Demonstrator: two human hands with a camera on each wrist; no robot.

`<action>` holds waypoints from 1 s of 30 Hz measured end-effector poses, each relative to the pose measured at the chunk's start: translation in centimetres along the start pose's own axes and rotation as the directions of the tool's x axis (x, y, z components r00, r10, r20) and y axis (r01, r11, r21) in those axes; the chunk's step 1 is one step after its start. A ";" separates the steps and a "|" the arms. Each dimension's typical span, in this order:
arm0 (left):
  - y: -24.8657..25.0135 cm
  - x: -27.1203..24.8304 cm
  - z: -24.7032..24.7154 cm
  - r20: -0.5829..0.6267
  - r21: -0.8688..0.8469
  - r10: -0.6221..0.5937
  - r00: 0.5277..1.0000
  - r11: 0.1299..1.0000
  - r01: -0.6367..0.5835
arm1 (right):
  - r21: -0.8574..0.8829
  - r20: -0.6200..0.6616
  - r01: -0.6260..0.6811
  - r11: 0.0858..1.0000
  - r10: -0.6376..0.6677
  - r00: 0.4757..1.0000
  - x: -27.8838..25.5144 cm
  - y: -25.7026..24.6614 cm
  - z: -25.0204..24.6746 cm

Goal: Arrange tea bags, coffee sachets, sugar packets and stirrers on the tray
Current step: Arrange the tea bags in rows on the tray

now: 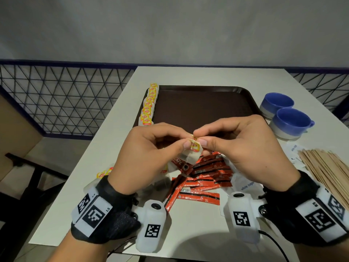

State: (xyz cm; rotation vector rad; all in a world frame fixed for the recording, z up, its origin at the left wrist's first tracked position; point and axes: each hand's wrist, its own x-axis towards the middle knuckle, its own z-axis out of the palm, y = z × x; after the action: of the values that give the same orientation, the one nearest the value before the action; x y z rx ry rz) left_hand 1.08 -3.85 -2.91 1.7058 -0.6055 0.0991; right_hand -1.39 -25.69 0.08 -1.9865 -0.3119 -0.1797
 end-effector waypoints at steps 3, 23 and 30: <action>0.3 -0.1 0.2 -0.042 0.006 -0.016 0.999 1.000 0.016 | -0.011 0.002 0.007 1.000 -0.007 1.000 0.0 -0.1 0.0; 1.7 -2.5 -5.4 0.079 0.181 -0.214 0.974 0.964 0.197 | 0.066 0.005 0.015 0.998 -0.015 1.000 -0.2 -0.4 1.3; 1.5 -6.3 -11.7 0.063 0.551 -0.410 0.910 0.774 0.311 | 0.107 0.044 -0.096 0.990 0.092 0.995 -0.1 0.0 2.6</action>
State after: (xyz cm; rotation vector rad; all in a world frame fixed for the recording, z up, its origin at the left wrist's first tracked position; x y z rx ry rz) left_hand -1.89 9.10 -1.21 2.3701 -0.3813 -0.1878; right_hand -1.55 -23.37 -1.04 -1.8939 -0.2478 -0.0623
